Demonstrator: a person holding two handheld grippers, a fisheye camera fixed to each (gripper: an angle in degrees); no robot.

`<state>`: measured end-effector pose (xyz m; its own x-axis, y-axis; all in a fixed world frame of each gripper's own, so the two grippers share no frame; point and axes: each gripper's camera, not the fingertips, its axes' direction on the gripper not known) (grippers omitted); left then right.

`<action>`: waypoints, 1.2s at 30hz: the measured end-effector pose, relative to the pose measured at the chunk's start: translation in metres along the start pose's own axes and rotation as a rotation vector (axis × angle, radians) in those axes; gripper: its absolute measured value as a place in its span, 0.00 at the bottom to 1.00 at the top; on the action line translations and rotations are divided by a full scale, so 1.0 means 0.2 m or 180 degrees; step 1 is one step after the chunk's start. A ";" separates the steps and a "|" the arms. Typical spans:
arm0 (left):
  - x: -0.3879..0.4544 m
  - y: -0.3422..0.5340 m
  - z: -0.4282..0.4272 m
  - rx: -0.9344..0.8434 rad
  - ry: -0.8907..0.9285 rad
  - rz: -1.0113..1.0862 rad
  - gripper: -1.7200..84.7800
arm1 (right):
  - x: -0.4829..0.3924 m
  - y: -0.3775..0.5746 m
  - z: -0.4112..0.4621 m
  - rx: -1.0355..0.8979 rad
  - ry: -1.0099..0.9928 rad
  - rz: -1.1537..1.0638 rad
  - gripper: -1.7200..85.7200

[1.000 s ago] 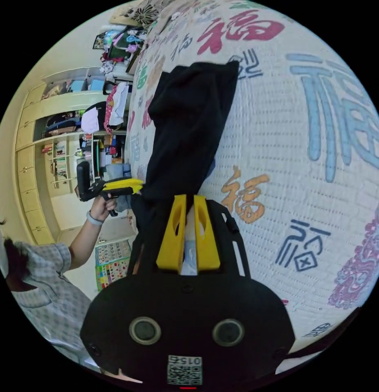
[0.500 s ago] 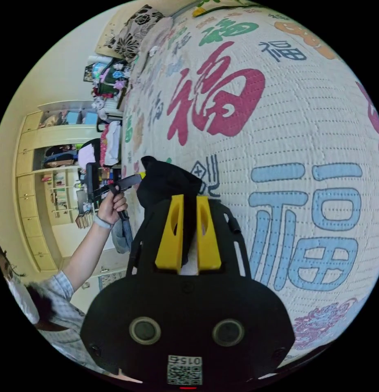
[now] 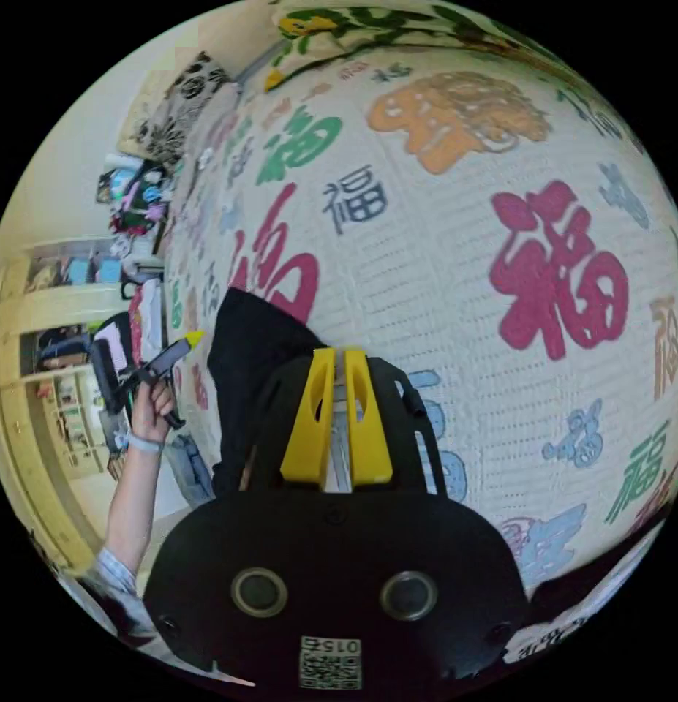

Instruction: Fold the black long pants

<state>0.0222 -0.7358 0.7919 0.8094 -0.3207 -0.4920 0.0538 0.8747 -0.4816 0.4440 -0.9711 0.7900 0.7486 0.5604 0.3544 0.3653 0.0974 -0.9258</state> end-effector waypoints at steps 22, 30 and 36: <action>-0.27 1.10 -0.19 -0.0375 0.0428 0.0075 0.13 | 0.07 0.71 0.26 -0.0573 -0.0684 -0.1351 0.10; -0.45 1.95 -0.07 -0.0738 0.1161 -0.1242 0.18 | 0.21 1.26 0.72 -0.1659 -0.1160 -0.0826 0.17; -0.45 2.05 0.12 -0.1093 0.1053 -0.1073 0.17 | 0.24 1.33 0.98 -0.2054 -0.1088 -0.0807 0.15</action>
<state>-0.0146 -0.3389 0.6556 0.5517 -0.7056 -0.4446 0.0393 0.5545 -0.8313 0.4687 -0.7568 0.5357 0.4248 0.8181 0.3878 0.8316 -0.1833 -0.5243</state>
